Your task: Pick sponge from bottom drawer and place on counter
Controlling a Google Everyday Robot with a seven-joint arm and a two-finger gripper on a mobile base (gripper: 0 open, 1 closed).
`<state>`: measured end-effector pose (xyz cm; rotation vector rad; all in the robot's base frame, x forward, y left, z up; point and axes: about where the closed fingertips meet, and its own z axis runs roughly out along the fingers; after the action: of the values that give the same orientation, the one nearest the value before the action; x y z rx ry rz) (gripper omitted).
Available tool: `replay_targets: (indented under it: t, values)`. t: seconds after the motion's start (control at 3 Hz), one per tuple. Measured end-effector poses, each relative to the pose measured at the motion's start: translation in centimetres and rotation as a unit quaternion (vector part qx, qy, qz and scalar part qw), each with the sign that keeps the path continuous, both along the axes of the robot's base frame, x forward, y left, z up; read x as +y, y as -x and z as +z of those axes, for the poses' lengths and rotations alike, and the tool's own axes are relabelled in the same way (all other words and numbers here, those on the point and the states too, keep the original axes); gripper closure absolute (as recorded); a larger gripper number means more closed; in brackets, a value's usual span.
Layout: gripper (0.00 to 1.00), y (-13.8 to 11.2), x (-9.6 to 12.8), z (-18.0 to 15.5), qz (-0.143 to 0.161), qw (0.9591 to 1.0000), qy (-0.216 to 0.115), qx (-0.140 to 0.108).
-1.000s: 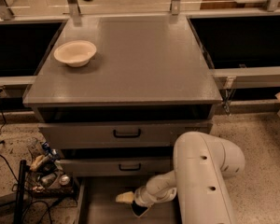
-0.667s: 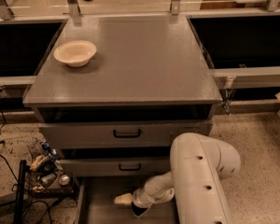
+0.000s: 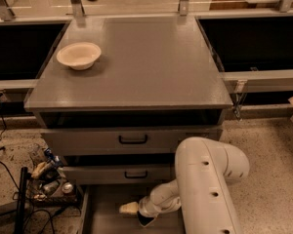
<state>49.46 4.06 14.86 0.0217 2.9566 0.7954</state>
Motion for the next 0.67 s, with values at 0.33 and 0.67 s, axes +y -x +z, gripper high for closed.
replay_targets:
  t: [0.33,0.67]
  values:
    - [0.00,-0.24,0.51,-0.43,-0.003,0.9999,0.006,-0.009]
    - [0.00,-0.24,0.51,-0.43,-0.003,0.9999,0.006,-0.009]
